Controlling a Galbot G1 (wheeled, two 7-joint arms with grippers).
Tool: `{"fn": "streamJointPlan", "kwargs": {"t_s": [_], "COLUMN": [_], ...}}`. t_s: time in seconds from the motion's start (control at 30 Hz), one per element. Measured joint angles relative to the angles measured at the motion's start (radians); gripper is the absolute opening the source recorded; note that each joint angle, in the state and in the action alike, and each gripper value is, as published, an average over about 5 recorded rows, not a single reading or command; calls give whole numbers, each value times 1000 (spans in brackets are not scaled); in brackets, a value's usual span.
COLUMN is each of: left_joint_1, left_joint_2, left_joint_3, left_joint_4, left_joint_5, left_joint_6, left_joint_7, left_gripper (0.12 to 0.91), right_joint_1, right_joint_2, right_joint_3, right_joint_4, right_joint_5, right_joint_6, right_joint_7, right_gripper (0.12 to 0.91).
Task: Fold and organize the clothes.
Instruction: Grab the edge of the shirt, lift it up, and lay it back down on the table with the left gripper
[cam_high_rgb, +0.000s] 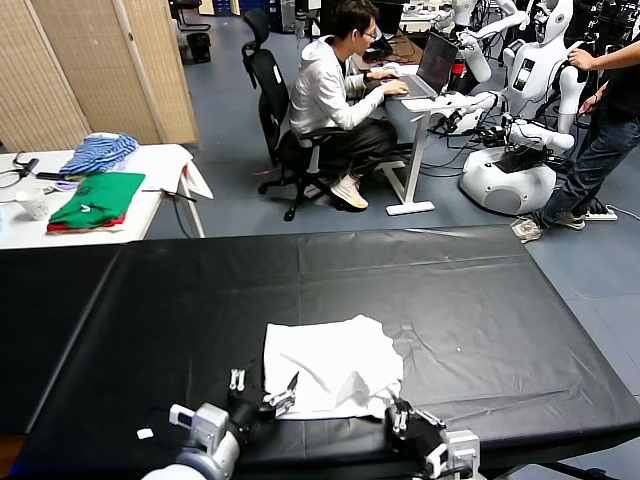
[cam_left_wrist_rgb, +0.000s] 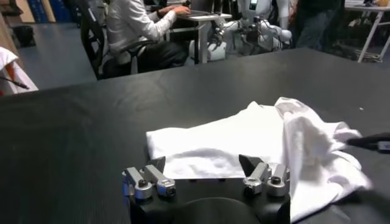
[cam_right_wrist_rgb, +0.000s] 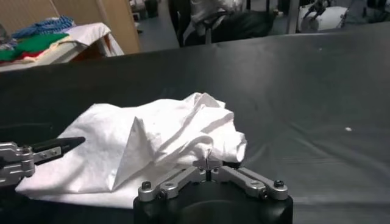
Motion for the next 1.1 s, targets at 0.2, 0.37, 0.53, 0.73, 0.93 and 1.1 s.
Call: {"fn": "streamJointPlan", "kwargs": {"t_s": [0.2, 0.37, 0.53, 0.73, 0.93, 1.1], "left_joint_1": [0, -2, -3, -4, -5, 1], "left_joint_2": [3, 7, 10, 8, 4, -5], "left_joint_3": [-1, -2, -11, -30, -53, -65], "left_joint_4": [0, 3, 11, 41, 75, 91], "left_joint_5": [-1, -8, -26, -21, -26, -66], "left_joint_6": [-1, -2, -29, -82, -111, -110], "left_joint_7": [-1, 0, 11, 40, 66, 68], "left_gripper": [907, 907, 907, 907, 907, 907], "right_joint_1": [7, 16, 12, 1, -9, -3], "right_joint_2": [-1, 5, 12, 9, 1, 4], "right_joint_3": [0, 2, 11, 43, 83, 106], "right_joint_4": [-22, -34, -24, 0, 24, 38], "right_joint_5": [6, 7, 5, -5, -31, -30], "right_joint_6": [-1, -1, -1, -1, -1, -1], "right_joint_7": [20, 17, 18, 5, -21, -22], "right_gripper": [141, 169, 436, 796, 905, 907]}}
